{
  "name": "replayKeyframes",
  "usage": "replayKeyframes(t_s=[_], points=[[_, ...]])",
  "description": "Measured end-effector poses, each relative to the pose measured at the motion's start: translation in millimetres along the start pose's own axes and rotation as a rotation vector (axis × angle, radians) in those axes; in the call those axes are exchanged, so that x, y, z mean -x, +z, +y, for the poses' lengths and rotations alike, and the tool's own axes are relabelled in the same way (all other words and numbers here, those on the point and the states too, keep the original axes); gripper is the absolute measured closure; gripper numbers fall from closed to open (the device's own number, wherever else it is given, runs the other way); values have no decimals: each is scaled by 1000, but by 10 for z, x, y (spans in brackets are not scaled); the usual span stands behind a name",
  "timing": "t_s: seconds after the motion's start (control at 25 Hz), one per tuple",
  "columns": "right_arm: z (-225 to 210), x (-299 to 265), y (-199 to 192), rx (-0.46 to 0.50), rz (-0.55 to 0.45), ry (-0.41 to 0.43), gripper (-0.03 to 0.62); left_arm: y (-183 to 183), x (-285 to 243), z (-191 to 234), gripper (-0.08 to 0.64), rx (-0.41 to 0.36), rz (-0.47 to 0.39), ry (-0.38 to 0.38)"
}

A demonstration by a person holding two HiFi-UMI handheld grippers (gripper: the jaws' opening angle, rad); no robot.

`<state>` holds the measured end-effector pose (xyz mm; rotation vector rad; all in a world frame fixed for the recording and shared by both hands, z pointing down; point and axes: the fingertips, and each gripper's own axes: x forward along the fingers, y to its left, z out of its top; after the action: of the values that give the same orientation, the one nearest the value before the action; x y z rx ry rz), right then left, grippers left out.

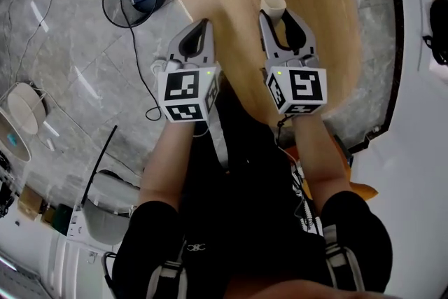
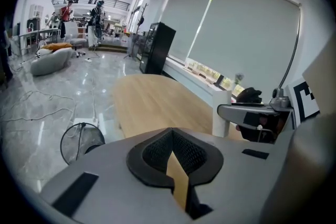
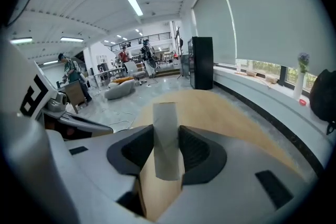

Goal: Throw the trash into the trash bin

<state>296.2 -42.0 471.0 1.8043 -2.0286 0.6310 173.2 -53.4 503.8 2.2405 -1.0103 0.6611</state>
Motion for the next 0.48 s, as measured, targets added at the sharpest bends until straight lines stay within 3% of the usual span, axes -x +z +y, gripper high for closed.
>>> replayKeyframes(t_s=[0.24,0.48], points=[[846,-310,142,51,-3,88,434,-136,365,708,548,68,-19,52],[1973,-768,262,132,16,199,434,-325,843,1711,548,167,-21,140]])
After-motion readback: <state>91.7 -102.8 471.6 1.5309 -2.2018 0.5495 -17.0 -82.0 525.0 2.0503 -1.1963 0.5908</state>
